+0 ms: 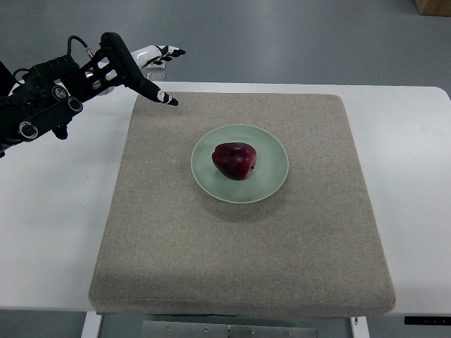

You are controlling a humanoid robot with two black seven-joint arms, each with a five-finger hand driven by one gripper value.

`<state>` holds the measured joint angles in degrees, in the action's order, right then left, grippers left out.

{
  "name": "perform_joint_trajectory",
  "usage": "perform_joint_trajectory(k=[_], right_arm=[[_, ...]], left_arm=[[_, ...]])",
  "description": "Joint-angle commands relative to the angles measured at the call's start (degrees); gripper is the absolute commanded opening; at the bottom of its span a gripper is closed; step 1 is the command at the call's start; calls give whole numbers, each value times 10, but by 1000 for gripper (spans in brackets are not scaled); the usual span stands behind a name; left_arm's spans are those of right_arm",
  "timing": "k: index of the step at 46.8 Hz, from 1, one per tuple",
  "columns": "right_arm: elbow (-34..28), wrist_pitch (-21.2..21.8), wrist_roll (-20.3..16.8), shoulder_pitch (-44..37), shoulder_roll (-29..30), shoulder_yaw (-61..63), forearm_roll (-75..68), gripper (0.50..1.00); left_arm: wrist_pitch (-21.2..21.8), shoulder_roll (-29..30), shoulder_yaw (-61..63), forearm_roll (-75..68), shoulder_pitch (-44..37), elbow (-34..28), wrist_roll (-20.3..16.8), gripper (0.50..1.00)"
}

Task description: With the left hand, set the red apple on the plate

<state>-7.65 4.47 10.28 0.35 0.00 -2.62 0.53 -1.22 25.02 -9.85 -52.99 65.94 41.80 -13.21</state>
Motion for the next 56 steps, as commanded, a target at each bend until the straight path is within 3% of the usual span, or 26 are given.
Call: perform_joint_trajectory(k=[1, 23, 33, 38, 45, 56], right_arm=[[0, 0, 0, 0, 0, 1, 0, 964], [0, 0, 0, 0, 0, 1, 0, 964], [0, 0, 0, 0, 0, 0, 0, 964], [0, 0, 0, 0, 0, 0, 0, 964], [0, 0, 0, 0, 0, 0, 0, 964], [0, 0, 0, 0, 0, 0, 0, 964]], left_arm=[[22, -4, 0, 39, 0, -10, 4, 964], [37, -71, -1, 457, -7, -166, 40, 966], [35, -105, -13, 557, -7, -219, 52, 973], [10, -105, -56, 569, -10, -220, 51, 984], [-68, -105, -136, 569, -40, -231, 48, 988], [-128, -105, -188, 569, -49, -235, 29, 990]])
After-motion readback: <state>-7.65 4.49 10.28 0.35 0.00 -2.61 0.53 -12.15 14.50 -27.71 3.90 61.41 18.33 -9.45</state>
